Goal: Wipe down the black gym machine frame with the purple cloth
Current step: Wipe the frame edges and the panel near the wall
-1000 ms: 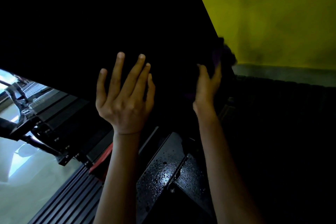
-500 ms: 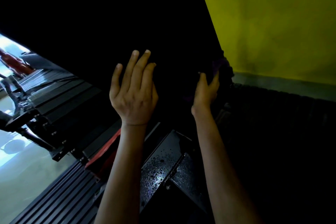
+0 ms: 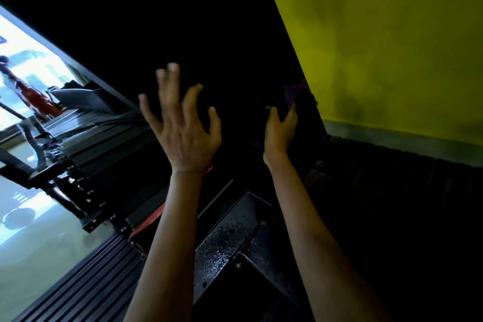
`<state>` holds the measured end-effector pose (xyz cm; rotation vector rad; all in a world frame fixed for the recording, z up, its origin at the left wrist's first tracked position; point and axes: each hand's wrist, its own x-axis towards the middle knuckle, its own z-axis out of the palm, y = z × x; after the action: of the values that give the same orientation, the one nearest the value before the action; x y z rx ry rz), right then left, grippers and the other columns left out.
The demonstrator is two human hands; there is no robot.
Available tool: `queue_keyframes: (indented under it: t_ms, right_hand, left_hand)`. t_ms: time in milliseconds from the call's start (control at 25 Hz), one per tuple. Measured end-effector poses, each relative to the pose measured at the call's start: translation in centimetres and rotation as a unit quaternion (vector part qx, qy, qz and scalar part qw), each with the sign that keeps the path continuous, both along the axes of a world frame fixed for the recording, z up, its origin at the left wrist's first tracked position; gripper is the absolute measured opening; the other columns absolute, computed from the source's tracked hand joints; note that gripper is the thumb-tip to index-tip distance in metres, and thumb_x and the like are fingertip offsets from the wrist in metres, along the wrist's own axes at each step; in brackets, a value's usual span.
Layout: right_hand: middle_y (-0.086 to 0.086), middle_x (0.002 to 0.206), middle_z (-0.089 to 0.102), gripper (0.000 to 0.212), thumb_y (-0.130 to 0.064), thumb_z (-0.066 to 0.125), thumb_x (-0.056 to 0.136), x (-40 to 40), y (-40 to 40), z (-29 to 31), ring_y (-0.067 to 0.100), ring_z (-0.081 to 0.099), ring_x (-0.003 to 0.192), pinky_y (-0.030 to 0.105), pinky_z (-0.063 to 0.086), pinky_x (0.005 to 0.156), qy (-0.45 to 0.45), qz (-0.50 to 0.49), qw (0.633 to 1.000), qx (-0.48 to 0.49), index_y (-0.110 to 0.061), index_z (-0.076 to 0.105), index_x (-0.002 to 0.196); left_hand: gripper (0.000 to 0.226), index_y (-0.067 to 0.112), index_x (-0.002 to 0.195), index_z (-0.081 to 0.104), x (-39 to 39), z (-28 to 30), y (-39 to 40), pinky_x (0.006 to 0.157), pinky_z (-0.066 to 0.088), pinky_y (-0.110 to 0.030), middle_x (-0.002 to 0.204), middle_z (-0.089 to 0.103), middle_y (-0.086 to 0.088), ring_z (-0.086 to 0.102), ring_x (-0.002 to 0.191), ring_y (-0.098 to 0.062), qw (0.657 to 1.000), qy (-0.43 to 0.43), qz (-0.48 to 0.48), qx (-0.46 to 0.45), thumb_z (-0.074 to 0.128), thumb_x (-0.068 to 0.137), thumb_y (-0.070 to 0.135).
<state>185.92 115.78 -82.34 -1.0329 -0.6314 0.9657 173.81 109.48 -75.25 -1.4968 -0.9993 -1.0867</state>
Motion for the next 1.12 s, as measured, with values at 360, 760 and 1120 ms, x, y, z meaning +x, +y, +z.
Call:
queue_keyframes:
  t_ms: [360, 760, 1120]
  right_hand:
    - [0.007, 0.147, 0.04, 0.066, -0.033, 0.05, 0.077, -3.4, -5.2, 6.6, 0.035, 0.05, 0.114, 0.043, 0.041, 0.089, -0.365, -0.09, 0.875, 0.303, -0.021, 0.042, 0.142]
    - [0.004, 0.15, 0.034, 0.068, -0.025, 0.055, 0.085, -0.7, -1.5, 4.0, 0.027, 0.038, 0.134, 0.051, 0.036, 0.108, -0.001, 0.047, 0.995, 0.092, -0.029, 0.028, 0.148]
    - [0.002, 0.153, 0.032, 0.068, -0.033, 0.048, 0.079, -1.0, -1.7, 3.1, 0.026, 0.04, 0.128, 0.031, 0.03, 0.106, -0.245, -0.048, 0.952, 0.177, -0.028, 0.033, 0.146]
  left_hand:
    - [0.072, -0.009, 0.143, 0.026, -0.6, 2.8, -1.3, 0.114, -0.004, -0.056, 0.145, 0.017, -0.043, 0.015, 0.138, -0.052, 0.973, -0.224, 0.01, -0.054, 0.056, 0.086, 0.024]
    - [0.07, -0.004, 0.144, 0.019, 1.3, 3.6, -1.4, 0.116, 0.007, -0.053, 0.149, 0.01, -0.039, 0.012, 0.141, -0.042, 0.941, -0.292, -0.166, -0.031, 0.051, 0.09, 0.029]
    - [0.067, 0.029, 0.148, 0.008, -0.3, 2.8, -0.1, 0.119, 0.007, -0.045, 0.15, 0.001, -0.026, -0.001, 0.148, -0.017, 0.956, -0.248, -0.153, 0.005, 0.049, 0.096, 0.018]
